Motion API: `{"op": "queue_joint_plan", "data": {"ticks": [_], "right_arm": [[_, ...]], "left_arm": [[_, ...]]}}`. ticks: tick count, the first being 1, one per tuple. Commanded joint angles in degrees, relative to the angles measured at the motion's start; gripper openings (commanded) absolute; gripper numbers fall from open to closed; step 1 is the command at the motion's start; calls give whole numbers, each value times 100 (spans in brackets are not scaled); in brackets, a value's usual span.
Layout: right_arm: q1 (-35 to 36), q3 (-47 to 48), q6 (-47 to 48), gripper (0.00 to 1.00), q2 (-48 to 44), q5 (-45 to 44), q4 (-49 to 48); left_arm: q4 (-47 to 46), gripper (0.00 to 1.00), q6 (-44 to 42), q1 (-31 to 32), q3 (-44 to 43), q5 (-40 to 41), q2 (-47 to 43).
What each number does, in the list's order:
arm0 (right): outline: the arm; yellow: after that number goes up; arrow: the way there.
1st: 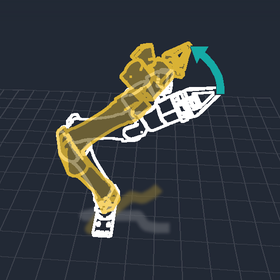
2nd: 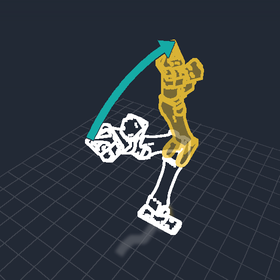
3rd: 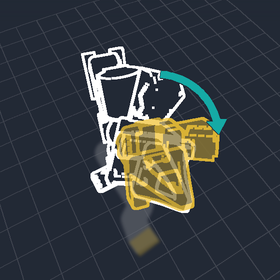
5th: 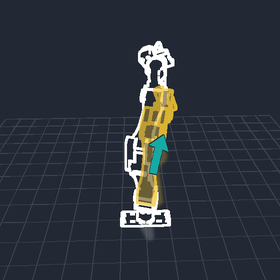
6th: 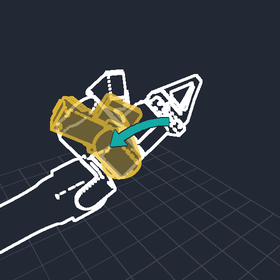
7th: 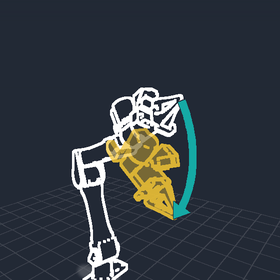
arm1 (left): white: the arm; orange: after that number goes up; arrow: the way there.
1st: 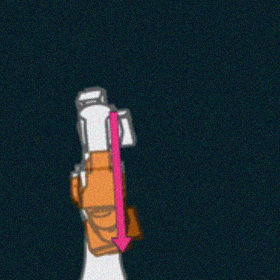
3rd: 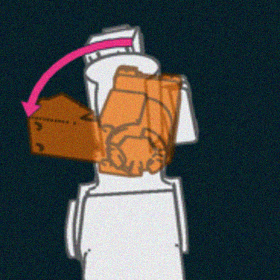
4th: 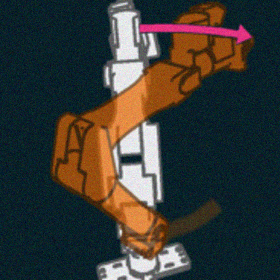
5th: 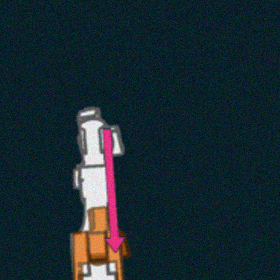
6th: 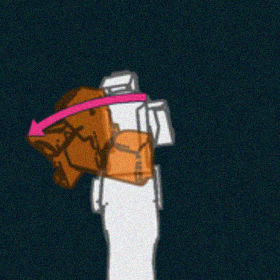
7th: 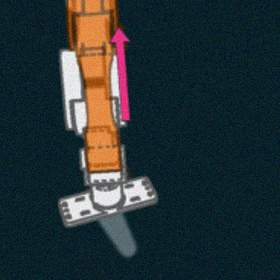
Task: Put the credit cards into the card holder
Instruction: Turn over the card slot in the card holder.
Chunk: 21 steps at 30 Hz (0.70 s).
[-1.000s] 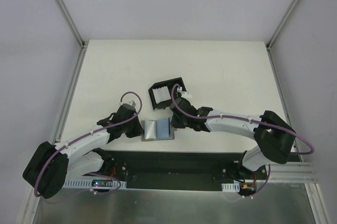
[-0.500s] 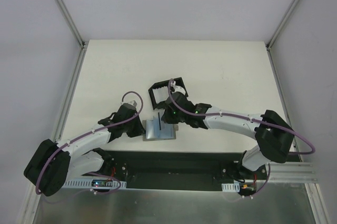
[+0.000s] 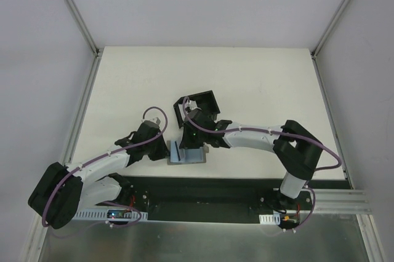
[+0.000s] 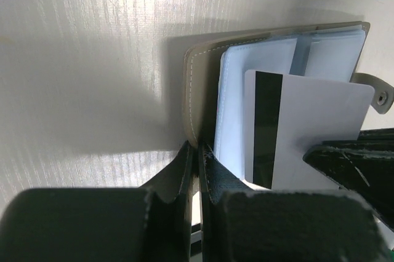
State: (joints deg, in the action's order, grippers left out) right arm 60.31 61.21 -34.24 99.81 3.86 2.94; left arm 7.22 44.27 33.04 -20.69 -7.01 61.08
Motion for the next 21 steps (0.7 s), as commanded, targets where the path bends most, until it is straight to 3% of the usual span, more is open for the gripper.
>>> {"op": "queue_joint_plan", "data": {"ticks": [1,9,14,21], "right_arm": [[-11,15,13,0,-364,81,-268],[-450,-1171,-267,1,-998,132,-1232],[-573,-1655,-575,0,-832,414,-2007],[-679,-1937,-750,0,-709,300,-2183]], "left_arm": [[394,0,-156,36,179,156,141],[297,0,-182,36,214,182,308],[201,0,-200,36,179,94,527],[139,0,-164,36,188,68,607]]}}
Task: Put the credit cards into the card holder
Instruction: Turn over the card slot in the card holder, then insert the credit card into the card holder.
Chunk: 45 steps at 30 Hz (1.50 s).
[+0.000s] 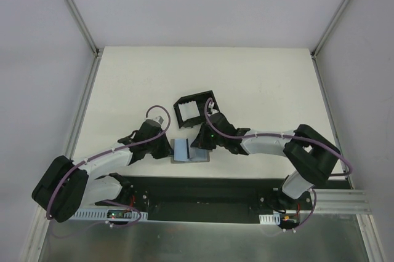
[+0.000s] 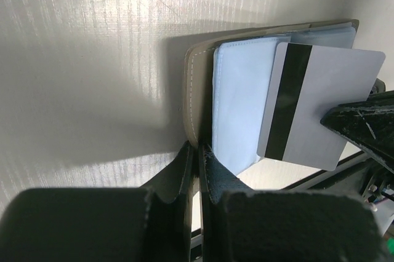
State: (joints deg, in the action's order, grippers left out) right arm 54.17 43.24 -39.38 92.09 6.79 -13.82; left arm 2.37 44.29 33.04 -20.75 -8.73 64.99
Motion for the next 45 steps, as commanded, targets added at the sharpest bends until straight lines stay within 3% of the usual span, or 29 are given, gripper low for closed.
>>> {"op": "queue_joint_plan", "data": {"ticks": [1,10,38,40,45], "right_arm": [[-73,-193,-316,0,63,-45,-525],[-100,-721,-668,0,-156,-292,-885],[-144,-1020,-695,0,-543,-485,-886],[-170,-845,-589,0,-482,-433,-579],[-118,-791,-676,0,-148,-195,-875]], "left_arm": [[624,0,-167,27,186,240,233],[624,0,-140,36,177,223,207],[624,0,-184,36,133,188,233],[624,0,-167,36,150,188,224],[615,0,-175,36,115,188,268]]}}
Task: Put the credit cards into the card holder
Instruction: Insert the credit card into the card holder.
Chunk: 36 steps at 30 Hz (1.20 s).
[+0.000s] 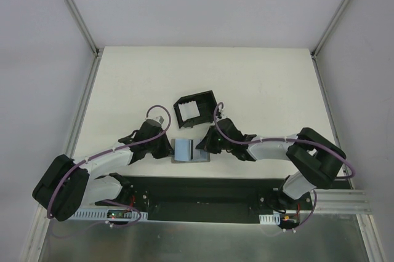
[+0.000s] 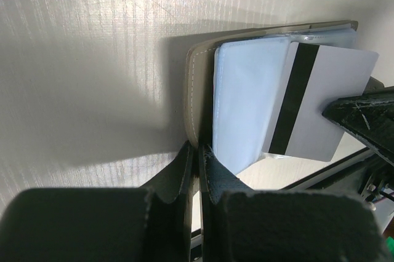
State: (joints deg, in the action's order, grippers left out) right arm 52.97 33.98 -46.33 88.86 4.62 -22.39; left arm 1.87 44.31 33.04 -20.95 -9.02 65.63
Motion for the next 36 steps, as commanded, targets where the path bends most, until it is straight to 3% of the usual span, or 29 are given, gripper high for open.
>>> {"op": "queue_joint_plan", "data": {"ticks": [1,17,36], "right_arm": [[11,136,10,0,219,47,-124],[73,312,-175,0,466,426,-204],[134,988,80,0,1107,672,666]], "left_arm": [[674,0,-195,36,126,216,196],[674,0,-204,36,117,225,249],[666,0,-221,36,109,260,302]]}}
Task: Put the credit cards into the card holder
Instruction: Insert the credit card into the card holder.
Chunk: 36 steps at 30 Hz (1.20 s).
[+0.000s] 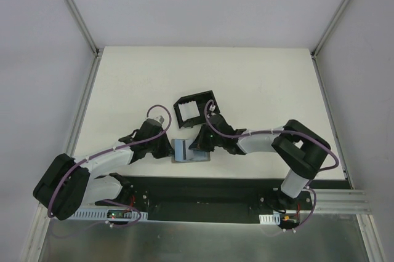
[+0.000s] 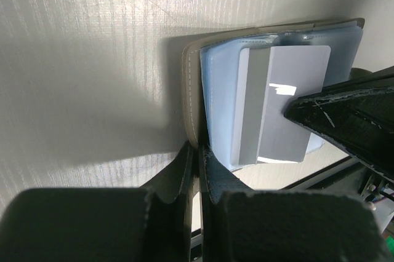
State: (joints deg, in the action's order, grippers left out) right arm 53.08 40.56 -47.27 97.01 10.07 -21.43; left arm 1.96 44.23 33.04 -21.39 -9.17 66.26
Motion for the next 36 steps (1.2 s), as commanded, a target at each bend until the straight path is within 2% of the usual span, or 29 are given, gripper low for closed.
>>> {"op": "queue_joint_plan", "data": {"ticks": [1,5,8,10,12,16,20,28,30,36], "right_arm": [[141,365,165,0,344,136,570],[255,681,340,1,336,-109,1192],[264,717,559,8,-41,-600,1763],[247,778,779,18,-366,-961,2115],[255,822,920,36,-612,-1365,2546],[256,840,1035,48,-728,-1412,2583],[299,963,1044,47,-421,-842,2198],[484,1516,1123,41,247,-410,2169],[493,1578,1123,39,388,-234,1872],[607,1903,1325,34,485,-58,1774]], "left_arm": [[657,0,-213,36,144,267,256],[666,0,-222,36,126,258,247],[666,0,-222,36,152,258,195],[666,0,-239,36,179,240,151],[666,0,-230,36,196,249,124],[657,0,-230,36,188,205,106],[666,0,-274,36,161,205,80],[666,0,-318,36,135,196,115],[657,0,-310,36,135,187,106],[666,0,-283,36,161,196,54]]}}
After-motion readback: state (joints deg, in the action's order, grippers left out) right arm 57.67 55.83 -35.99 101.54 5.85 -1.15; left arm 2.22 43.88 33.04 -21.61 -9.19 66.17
